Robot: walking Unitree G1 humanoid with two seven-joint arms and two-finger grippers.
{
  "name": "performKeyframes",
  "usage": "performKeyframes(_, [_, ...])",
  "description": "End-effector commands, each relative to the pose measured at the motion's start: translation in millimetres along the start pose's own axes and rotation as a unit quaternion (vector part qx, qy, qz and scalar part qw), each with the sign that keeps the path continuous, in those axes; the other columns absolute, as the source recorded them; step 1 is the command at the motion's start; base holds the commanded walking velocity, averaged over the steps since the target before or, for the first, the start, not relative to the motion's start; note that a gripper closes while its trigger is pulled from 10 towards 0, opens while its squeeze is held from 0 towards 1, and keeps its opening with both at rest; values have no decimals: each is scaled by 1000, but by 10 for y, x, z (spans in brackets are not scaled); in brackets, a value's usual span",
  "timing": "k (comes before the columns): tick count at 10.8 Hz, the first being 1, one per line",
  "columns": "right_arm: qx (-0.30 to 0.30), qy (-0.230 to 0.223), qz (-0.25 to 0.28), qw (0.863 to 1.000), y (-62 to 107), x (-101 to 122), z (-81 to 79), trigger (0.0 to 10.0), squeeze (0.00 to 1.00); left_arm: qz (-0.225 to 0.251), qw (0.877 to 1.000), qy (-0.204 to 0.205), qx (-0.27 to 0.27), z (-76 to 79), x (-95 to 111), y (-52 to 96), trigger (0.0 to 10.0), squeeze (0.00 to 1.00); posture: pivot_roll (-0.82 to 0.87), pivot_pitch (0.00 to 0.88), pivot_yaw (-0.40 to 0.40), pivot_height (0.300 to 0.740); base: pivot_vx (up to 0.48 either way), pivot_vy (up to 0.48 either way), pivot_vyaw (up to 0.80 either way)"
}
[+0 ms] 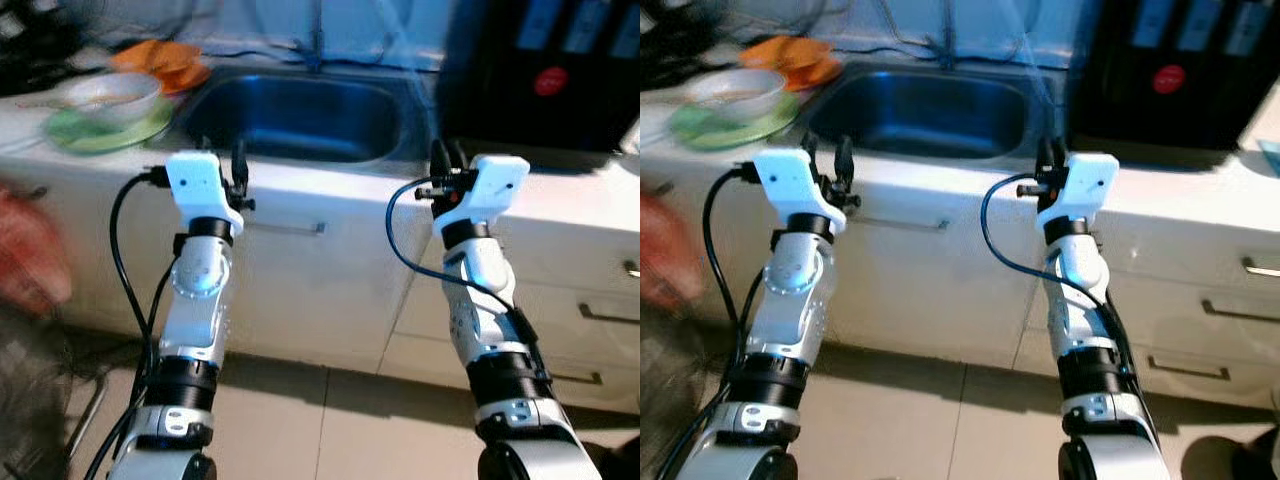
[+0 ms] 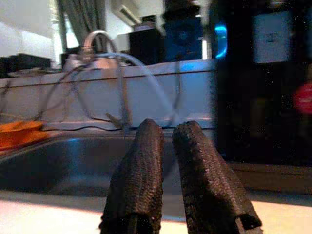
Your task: Kitchen organization
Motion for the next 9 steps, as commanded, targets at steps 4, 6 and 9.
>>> performKeyframes(4, [-5,-7,-1,1000,9,-6,35,10000,0,-1,1000,-4,-7,64,11,23,10000,0,125,19,17,740,422,0,0])
performKeyframes(6, [-4,-7,-2,1000,14,-11,28,10000,0,-3,1000,-4,-11,76,10,25,10000,0,120,16,18,740,424,0,0])
performKeyframes(9, [-1,-6,-1,1000,10,-6,20,10000,0,-5,1000,-3,-12,89,-2,28,10000,0,123,5,14,740,421,0,0])
Point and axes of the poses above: a point about 5 cm out from each wrist's last joint towards the gripper, its own y axis pointing back from the gripper into the wrist, its own x axis along the axis of the wrist's last joint, z = x × y, the point moved 6 cm from there along -y, pointing out of the wrist towards the gripper, and after that the axes turned 12 degrees about y, right-handed, at the moved point
